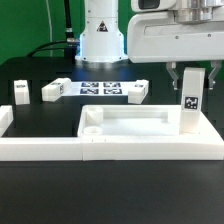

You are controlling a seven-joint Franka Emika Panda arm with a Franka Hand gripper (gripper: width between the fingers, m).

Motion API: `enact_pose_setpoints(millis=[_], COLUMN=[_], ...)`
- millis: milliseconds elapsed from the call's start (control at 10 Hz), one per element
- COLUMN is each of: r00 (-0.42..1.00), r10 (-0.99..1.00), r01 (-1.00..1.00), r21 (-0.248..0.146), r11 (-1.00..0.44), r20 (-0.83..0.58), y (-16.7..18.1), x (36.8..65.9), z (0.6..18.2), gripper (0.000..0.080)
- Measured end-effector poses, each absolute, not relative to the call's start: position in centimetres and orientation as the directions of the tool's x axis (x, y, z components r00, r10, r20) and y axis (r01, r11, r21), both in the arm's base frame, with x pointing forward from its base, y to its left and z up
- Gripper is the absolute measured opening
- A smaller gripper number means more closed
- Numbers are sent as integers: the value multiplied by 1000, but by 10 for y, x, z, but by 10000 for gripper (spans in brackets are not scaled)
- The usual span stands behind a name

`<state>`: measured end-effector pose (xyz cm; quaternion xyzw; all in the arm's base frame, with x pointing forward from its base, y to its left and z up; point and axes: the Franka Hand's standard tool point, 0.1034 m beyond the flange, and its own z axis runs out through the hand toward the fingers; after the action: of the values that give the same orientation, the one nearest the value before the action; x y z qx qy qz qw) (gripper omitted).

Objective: Assemble desk

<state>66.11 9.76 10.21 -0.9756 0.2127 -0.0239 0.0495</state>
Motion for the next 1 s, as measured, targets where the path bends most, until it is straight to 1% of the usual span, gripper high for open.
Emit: enact_pose_setpoints(millis=[200,300,400,500,700,800,900,1000], r00=[750,585,446,372,238,232,249,301], r10=[-661,-810,-891,-918,-955,-956,-952,-939], r01=[-657,-805,-888,-921,-964,-966,-961,-947], r21=[-107,-133,-169,-177,-161,-160,-163,-172], r11=[-746,-578,-427,-346,-210,-204,-222,-273], r20=[-2,-26,-90,-141,-180,-181,-177,-167], y=[98,98,93,88,87,88,88,88], x=[659,659,660,659,659,659,659,659], z=[101,100,101,100,100,100,100,100], gripper=[296,296,296,298,298,298,360,552])
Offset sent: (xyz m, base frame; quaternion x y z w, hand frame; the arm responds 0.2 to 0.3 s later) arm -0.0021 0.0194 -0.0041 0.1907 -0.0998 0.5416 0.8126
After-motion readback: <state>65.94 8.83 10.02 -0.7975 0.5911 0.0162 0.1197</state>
